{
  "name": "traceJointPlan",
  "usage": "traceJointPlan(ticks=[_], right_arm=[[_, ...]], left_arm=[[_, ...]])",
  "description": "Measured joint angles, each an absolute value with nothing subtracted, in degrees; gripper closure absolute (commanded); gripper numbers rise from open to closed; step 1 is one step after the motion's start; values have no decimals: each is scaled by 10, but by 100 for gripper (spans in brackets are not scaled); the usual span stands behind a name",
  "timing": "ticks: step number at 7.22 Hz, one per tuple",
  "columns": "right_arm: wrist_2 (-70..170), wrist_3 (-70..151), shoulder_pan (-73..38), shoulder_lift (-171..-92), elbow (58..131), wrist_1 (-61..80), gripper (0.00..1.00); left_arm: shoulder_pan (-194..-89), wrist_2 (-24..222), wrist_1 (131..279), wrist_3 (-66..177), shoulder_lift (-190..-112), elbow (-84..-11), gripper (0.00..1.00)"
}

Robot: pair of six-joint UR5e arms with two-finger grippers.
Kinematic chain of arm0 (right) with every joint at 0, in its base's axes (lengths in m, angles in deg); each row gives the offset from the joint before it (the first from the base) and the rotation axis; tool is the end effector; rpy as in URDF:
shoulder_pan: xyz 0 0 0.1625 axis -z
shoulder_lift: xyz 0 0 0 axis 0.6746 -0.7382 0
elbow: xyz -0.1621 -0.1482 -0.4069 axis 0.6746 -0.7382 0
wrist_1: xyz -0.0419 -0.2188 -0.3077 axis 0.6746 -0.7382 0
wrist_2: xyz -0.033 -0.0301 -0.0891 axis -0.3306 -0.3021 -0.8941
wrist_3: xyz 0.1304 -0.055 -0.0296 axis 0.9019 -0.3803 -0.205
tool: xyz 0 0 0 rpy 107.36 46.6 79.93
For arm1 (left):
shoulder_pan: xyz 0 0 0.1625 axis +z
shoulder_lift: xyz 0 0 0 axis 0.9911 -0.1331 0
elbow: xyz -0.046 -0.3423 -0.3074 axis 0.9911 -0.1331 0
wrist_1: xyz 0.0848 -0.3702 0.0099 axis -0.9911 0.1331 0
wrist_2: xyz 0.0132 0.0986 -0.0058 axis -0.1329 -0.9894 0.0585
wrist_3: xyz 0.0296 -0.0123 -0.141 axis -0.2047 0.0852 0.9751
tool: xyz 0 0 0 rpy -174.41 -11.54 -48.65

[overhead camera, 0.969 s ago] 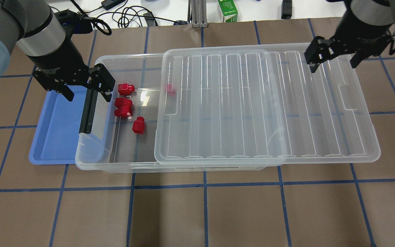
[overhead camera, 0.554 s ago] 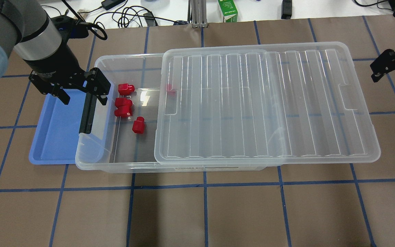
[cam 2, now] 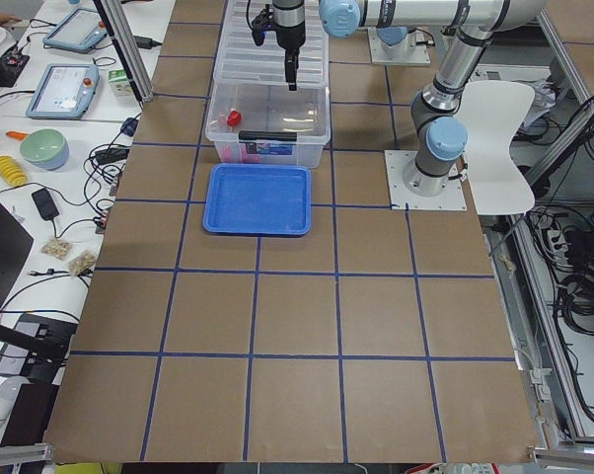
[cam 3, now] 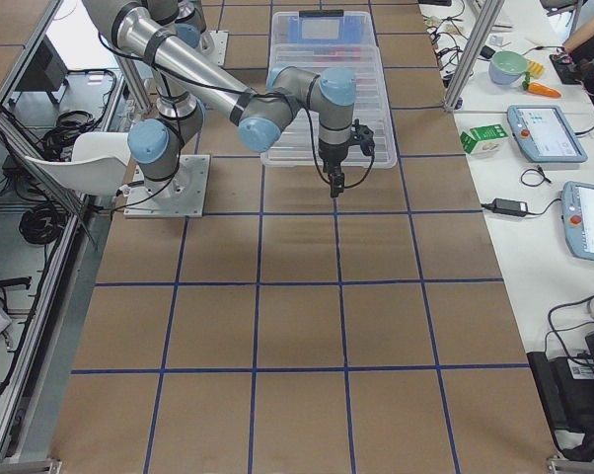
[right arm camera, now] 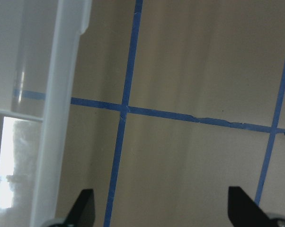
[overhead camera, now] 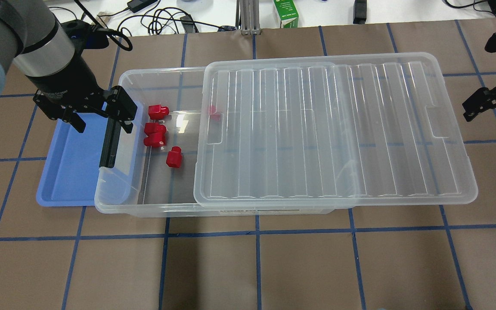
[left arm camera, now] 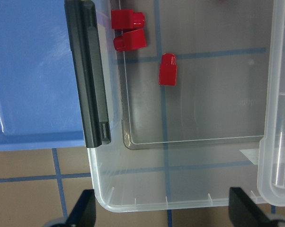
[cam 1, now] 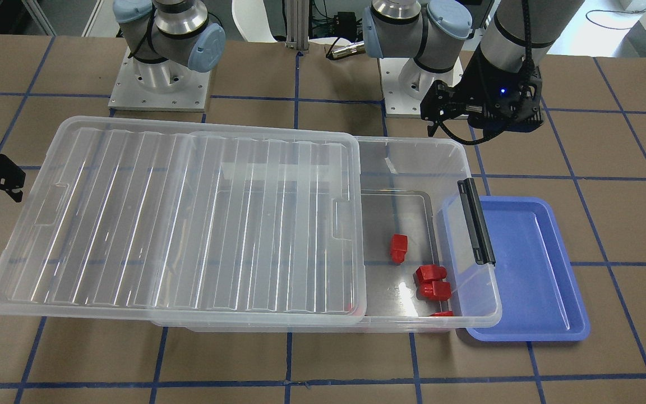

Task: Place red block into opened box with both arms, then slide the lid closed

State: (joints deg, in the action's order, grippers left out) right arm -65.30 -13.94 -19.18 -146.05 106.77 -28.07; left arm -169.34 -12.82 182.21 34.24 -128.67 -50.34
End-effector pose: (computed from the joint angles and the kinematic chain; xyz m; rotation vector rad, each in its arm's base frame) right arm -0.1202 -0.4891 0.3603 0.2507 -3.0561 0.0516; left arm -0.1099 -0.4257 0.4684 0.0976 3.1363 0.1259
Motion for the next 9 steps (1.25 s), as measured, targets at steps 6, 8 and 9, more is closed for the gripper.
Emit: traceJointPlan(ticks=[6,8,9], right_arm=[[-649,-25,-255,-1462,1074,-283,0],[-648,36,-308,-1464,1073,-285,0],[-649,73,-344,-1464,1071,-288,0]], left_arm=[[-1693,-126,1816,343,-1286,-513,0],[-1693,-126,1814,343,-1285,-518,0],[-1693,-126,1813,343,-1285,-518,0]])
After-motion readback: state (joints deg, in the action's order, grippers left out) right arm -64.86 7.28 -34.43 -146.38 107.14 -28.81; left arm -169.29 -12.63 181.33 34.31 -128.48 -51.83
